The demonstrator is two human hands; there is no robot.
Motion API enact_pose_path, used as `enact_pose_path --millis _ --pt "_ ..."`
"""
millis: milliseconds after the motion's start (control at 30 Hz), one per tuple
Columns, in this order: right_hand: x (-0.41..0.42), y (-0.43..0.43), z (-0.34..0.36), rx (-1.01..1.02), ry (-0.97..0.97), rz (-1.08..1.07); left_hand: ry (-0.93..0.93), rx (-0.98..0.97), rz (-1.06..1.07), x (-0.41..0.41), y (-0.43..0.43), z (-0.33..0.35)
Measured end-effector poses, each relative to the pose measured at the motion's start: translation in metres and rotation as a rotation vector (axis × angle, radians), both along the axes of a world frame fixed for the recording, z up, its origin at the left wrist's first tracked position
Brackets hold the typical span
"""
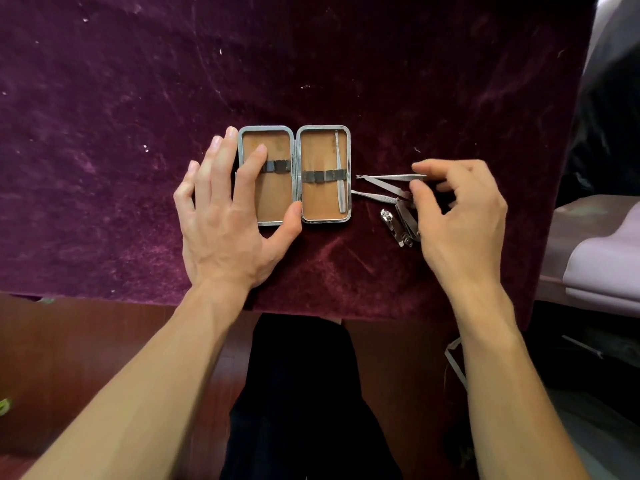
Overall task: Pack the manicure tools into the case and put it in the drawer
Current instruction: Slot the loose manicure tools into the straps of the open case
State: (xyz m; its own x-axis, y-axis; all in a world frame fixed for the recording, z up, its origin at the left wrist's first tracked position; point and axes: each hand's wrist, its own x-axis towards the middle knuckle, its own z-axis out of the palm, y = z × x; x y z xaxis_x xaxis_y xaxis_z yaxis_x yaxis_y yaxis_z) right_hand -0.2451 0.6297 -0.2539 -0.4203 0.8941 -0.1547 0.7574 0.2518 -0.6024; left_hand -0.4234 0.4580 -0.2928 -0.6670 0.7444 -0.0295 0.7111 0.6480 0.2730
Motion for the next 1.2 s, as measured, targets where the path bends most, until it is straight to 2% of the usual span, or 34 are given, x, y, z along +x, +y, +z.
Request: enact_pose_path --millis 167,367,667,800,1133,1200 --pt "-0.005 0.007 -0.003 -0.032 -0.032 0.030 0.001 0.003 0.001 0.000 0.000 0.000" --pt "-0.005 0.006 -0.001 -0.041 -0.004 -0.032 -0.001 0.012 0.002 0.000 0.000 0.000" --pt "-0.012 0.023 0.007 -0.126 -0.163 0.079 -0.004 0.002 -0.002 0.000 0.000 0.000" --pt "-0.011 0.025 0.008 -0.160 -0.131 0.049 -0.010 0.000 0.000 0.001 0.000 0.001" --pt "-0.009 0.026 0.013 -0.131 -0.265 0.095 -0.001 -0.006 -0.001 0.000 0.000 0.000" --pt "-0.008 0.023 0.018 -0.137 -0.221 0.086 0.000 -0.009 -0.001 0.000 0.000 0.000"
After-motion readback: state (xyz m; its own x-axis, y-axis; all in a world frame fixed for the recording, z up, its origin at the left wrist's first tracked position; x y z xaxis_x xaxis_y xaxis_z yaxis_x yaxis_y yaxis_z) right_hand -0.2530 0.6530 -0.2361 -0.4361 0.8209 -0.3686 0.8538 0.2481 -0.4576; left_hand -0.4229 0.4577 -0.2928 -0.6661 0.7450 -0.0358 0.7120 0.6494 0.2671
